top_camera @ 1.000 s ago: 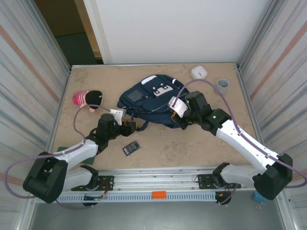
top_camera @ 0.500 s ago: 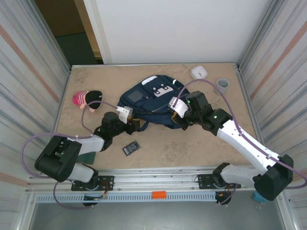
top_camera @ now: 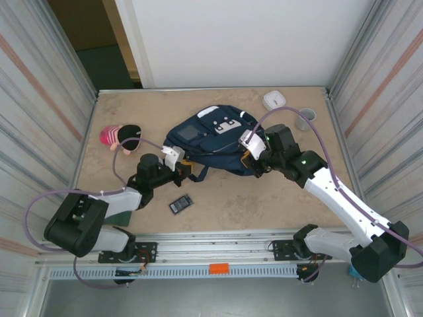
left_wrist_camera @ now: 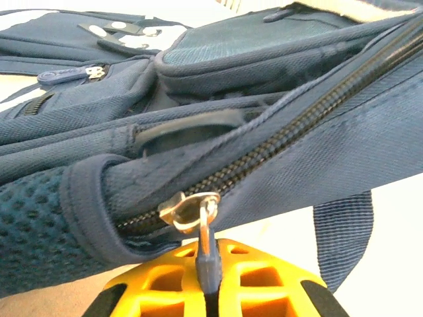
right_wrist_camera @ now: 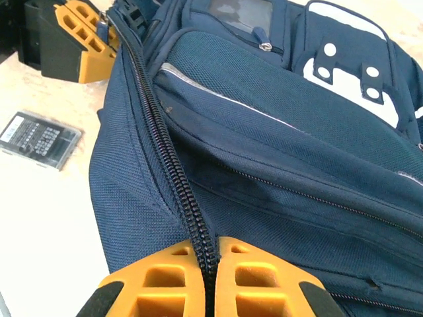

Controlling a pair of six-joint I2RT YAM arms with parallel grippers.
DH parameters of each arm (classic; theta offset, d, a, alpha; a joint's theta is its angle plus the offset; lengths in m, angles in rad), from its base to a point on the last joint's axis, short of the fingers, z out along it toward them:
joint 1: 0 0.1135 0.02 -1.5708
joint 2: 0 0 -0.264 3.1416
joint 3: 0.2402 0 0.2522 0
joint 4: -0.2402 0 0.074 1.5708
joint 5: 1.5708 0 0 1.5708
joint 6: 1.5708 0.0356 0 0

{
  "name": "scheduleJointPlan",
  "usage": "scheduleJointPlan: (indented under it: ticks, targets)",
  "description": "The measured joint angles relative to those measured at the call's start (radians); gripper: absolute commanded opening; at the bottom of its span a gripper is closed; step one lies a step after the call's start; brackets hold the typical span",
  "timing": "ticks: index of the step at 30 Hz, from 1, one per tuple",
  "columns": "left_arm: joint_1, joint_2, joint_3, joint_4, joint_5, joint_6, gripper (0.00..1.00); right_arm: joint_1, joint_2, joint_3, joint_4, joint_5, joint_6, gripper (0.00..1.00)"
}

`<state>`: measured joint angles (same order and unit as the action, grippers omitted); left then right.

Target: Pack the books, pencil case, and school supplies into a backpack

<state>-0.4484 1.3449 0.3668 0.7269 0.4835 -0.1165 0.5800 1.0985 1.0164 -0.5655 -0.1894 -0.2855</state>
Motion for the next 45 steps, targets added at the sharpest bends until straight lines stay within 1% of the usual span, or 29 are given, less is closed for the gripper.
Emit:
scheduleJointPlan:
  ticks: [3, 8, 12, 16, 17, 20, 21, 23, 25, 29, 33, 36, 38, 42, 45]
  targets:
    - [-0.018, -0.022, 0.005, -0.039, 0.017, 0.0, 0.0, 0.0, 0.0, -0.013, 0.012, 0.001, 0.044, 0.0]
    - [-0.076, -0.043, 0.052, -0.142, 0.052, 0.002, 0.0, 0.013, 0.0, -0.064, 0.064, 0.002, 0.122, 0.0]
    - [-0.133, -0.064, 0.099, -0.232, 0.074, 0.001, 0.0, 0.049, 0.024, -0.094, 0.108, 0.008, 0.182, 0.0]
    - [-0.198, -0.068, 0.146, -0.326, 0.072, 0.0, 0.0, 0.095, 0.068, -0.126, 0.185, 0.017, 0.238, 0.0]
    - [-0.211, -0.068, 0.153, -0.344, 0.066, -0.001, 0.0, 0.1, 0.076, -0.137, 0.202, 0.017, 0.253, 0.05]
    - [-0.244, -0.067, 0.163, -0.387, 0.036, -0.014, 0.0, 0.096, 0.102, -0.163, 0.248, -0.002, 0.312, 0.44]
    - [-0.253, -0.067, 0.163, -0.399, 0.022, -0.022, 0.0, 0.081, 0.106, -0.164, 0.265, -0.021, 0.343, 0.59]
    - [-0.267, -0.067, 0.163, -0.422, -0.018, -0.039, 0.0, 0.022, 0.105, -0.164, 0.303, -0.084, 0.424, 0.7]
    - [-0.277, -0.066, 0.162, -0.448, -0.06, -0.055, 0.0, -0.055, 0.098, -0.163, 0.339, -0.135, 0.51, 0.76]
    - [-0.281, -0.052, 0.161, -0.5, -0.143, -0.089, 0.0, -0.211, 0.079, -0.162, 0.311, -0.212, 0.693, 0.76]
    - [-0.281, -0.014, 0.162, -0.532, -0.187, -0.113, 0.0, -0.29, 0.087, -0.188, 0.268, -0.282, 0.81, 0.74]
    - [-0.281, 0.023, 0.163, -0.548, -0.198, -0.125, 0.0, -0.301, 0.116, -0.245, 0.264, -0.315, 0.876, 0.72]
    - [-0.281, 0.04, 0.163, -0.552, -0.198, -0.129, 0.0, -0.3, 0.134, -0.286, 0.269, -0.328, 0.911, 0.69]
    - [-0.281, 0.056, 0.166, -0.552, -0.196, -0.135, 0.0, -0.3, 0.156, -0.346, 0.301, -0.343, 0.972, 0.57]
    - [-0.281, 0.06, 0.169, -0.552, -0.188, -0.135, 0.0, -0.292, 0.186, -0.355, 0.335, -0.352, 1.003, 0.51]
